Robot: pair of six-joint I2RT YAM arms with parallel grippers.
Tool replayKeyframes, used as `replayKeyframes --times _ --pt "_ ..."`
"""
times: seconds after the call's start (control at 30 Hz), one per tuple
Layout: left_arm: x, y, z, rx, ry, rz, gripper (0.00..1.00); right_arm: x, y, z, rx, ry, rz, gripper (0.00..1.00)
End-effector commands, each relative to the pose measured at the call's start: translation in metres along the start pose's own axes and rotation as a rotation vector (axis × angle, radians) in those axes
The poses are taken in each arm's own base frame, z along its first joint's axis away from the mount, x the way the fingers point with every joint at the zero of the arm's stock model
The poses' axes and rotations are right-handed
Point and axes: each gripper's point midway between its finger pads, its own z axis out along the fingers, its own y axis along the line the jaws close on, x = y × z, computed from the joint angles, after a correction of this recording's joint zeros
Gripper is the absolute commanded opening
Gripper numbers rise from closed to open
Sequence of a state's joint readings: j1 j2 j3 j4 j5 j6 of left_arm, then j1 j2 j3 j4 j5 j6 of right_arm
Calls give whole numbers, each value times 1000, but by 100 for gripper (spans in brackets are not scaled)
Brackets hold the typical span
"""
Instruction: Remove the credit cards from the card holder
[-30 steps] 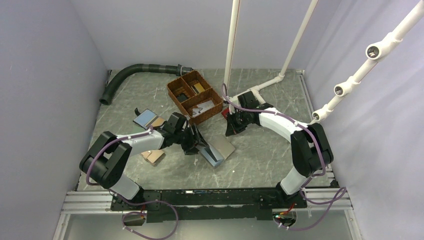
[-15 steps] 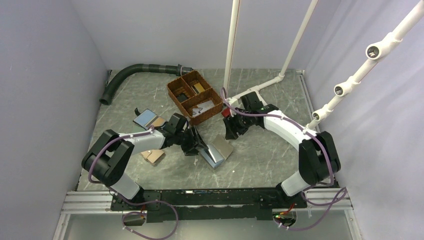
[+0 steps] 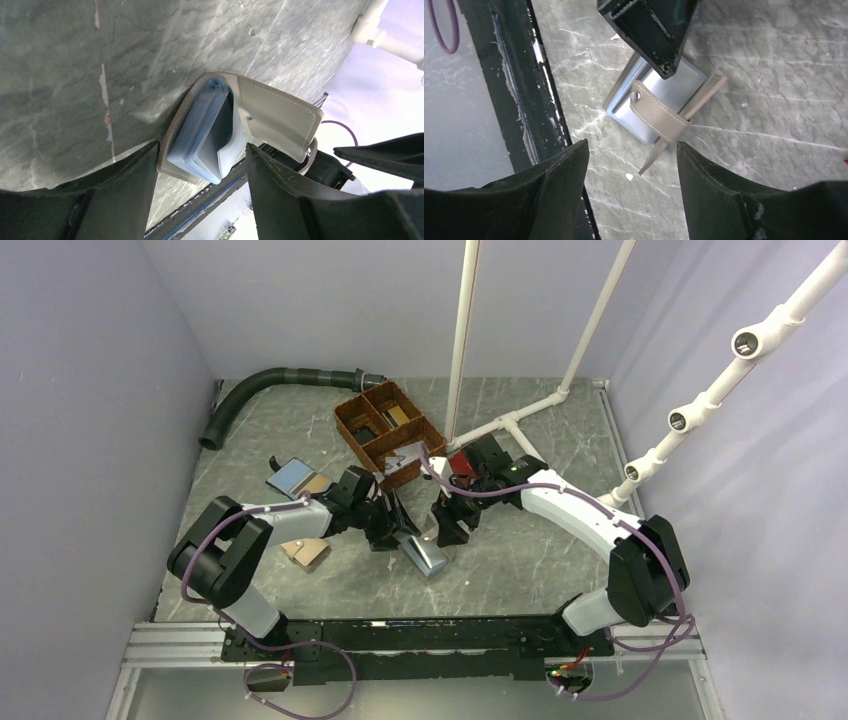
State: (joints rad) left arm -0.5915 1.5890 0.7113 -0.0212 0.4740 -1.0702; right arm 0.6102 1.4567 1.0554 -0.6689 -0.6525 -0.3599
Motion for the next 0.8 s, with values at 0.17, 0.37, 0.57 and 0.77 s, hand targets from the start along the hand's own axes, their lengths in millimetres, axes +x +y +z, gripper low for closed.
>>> replayKeyframes --times 0.17,0.37,0.57,0.77 --pt "-6 -21 -7 62 -27 45 67 -40 0 -21 27 -65 -103 67" --pt "-6 -21 -14 52 -44 44 66 -54 50 -37 -216 -119 -135 60" --pt "-7 -24 -13 62 -41 49 66 -17 73 -1 -288 3 -153 31" --pt "-5 -23 -15 66 -47 43 66 12 5 29 40 135 -39 3"
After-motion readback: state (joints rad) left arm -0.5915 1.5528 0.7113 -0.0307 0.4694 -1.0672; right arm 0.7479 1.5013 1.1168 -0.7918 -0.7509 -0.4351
